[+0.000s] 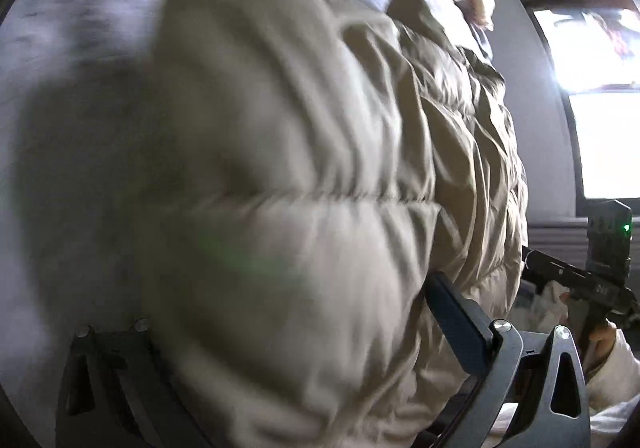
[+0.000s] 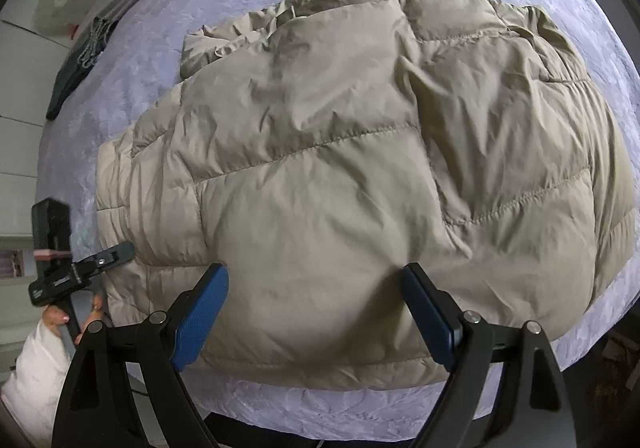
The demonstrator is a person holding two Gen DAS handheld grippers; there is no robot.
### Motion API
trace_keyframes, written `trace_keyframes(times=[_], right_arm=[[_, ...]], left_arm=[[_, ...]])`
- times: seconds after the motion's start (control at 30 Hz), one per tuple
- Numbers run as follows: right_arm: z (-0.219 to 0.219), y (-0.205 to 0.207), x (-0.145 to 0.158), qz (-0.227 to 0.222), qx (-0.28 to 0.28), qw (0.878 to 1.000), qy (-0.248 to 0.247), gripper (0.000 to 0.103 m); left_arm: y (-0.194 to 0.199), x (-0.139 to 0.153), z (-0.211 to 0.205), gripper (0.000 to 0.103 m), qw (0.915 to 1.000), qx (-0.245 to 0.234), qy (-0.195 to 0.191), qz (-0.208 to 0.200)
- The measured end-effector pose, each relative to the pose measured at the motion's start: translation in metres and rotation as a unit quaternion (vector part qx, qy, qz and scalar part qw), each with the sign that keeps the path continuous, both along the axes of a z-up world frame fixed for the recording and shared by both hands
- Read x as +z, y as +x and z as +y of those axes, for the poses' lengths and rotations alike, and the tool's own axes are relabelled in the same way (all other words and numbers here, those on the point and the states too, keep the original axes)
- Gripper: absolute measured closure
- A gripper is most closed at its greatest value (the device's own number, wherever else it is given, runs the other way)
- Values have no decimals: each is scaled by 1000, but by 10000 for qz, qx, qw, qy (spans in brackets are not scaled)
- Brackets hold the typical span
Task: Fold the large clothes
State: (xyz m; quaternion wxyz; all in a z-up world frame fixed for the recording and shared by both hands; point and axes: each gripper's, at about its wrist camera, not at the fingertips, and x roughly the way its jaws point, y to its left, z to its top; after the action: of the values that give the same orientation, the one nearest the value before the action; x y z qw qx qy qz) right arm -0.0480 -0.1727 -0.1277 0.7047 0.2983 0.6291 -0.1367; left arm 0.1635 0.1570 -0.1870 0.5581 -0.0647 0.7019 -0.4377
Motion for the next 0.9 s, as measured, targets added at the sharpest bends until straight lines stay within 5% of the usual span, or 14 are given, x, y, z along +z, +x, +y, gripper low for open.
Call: trace_keyframes(times=[0.03, 0.07, 0.1, 0.2, 0.3, 0.37, 0.4, 0.43, 0.67, 0.9], right_arm=[[0, 1, 0, 39, 10, 10000, -2, 13], [1, 2, 1, 59, 20, 10000, -3, 13], [0, 3, 2, 75, 31, 10000, -5, 13], [-1, 5, 6, 61, 66, 10000, -1, 13], [-6, 6, 10, -82, 17, 9999, -141, 15], [-14, 8, 14, -329, -48, 9992, -202, 39], [-18, 10, 14, -444, -63, 9989, -169, 73], [-22, 14, 11, -478, -58, 9987, -174, 89], [-48, 42, -27, -827, 146, 9965, -37, 91], [-72, 64, -70, -825, 144, 9959, 350, 98]], left_arm=[[1, -3, -6, 1, 10000, -36, -38, 70], [1, -2, -9, 16, 9999, -57, -48, 74], [1, 0, -12, 44, 9998, -141, -102, 39], [-1, 7, -12, 73, 9989, -148, -365, 244], [-6, 27, -10, 79, 9992, -143, -358, 80], [-8, 45, -10, 79, 9992, -42, -396, 26], [-10, 51, -9, 79, 9992, -9, -410, 1], [-12, 63, -9, 79, 9991, 33, -413, -54], [-46, 148, -34, 79, 9985, 249, -202, -448], [-90, 215, -105, 79, 9971, 52, 1, -756]])
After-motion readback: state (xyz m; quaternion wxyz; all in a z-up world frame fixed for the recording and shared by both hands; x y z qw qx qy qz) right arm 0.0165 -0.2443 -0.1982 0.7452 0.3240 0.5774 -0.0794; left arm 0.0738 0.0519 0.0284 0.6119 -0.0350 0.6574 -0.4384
